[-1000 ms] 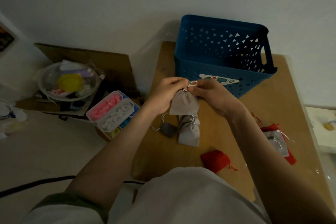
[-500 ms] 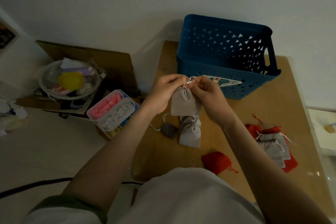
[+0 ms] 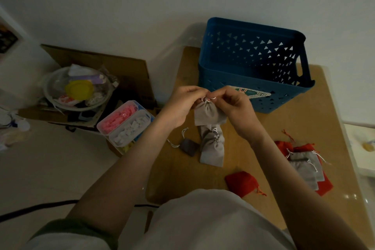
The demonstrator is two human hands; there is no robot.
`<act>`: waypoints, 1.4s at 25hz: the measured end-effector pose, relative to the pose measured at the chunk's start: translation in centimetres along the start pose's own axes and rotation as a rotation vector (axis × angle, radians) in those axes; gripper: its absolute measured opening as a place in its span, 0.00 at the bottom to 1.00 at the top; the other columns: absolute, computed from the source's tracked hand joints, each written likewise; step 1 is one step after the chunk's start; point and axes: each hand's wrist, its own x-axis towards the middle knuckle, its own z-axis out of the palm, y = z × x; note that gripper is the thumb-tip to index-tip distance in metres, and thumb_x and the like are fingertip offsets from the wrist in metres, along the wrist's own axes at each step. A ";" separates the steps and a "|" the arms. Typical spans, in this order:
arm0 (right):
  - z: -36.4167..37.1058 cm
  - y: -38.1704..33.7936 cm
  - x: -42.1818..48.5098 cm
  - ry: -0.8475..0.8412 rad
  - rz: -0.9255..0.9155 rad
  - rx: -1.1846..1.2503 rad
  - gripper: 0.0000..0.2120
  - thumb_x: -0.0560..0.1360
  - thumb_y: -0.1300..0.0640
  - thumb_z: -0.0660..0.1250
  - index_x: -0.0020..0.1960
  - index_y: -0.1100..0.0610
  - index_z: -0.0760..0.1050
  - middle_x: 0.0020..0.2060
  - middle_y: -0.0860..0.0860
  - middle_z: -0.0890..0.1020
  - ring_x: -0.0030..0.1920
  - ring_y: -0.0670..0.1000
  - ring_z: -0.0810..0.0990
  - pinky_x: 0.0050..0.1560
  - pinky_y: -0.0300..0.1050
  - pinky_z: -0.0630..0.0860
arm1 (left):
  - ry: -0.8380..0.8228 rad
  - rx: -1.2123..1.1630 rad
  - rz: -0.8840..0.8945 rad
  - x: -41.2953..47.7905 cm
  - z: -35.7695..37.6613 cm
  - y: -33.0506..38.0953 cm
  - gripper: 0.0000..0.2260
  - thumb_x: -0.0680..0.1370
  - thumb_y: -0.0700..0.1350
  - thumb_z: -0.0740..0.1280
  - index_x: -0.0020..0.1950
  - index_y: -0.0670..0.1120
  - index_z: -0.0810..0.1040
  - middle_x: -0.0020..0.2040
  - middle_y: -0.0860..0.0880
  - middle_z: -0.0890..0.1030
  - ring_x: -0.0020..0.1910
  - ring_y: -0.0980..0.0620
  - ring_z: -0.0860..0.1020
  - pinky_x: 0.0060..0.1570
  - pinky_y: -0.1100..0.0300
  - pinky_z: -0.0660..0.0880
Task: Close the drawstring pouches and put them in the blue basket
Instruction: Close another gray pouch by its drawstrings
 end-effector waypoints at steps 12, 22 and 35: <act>-0.8 0.1 0.2 -0.060 -0.059 -0.189 0.09 0.77 0.71 0.61 0.46 0.61 0.77 0.42 0.55 0.80 0.45 0.48 0.78 0.49 0.39 0.74 | -0.126 0.105 0.038 -0.1 -0.6 -0.4 0.04 0.76 0.36 0.67 0.44 0.45 0.77 0.41 0.50 0.80 0.41 0.59 0.78 0.44 0.67 0.73; -1.3 -0.7 0.1 0.059 0.108 0.065 0.09 0.77 0.69 0.63 0.50 0.57 0.66 0.37 0.52 0.80 0.40 0.46 0.79 0.46 0.40 0.75 | -0.208 0.179 0.231 0.5 -0.2 -0.6 0.04 0.77 0.37 0.66 0.49 0.41 0.79 0.42 0.50 0.80 0.43 0.58 0.78 0.46 0.67 0.74; -1.2 -0.9 0.6 -0.119 0.300 0.190 0.08 0.77 0.70 0.61 0.45 0.58 0.71 0.34 0.50 0.78 0.37 0.45 0.76 0.41 0.36 0.74 | -0.299 0.406 0.210 0.3 -1.6 0.6 0.06 0.76 0.37 0.68 0.44 0.48 0.78 0.41 0.52 0.79 0.42 0.59 0.77 0.45 0.67 0.73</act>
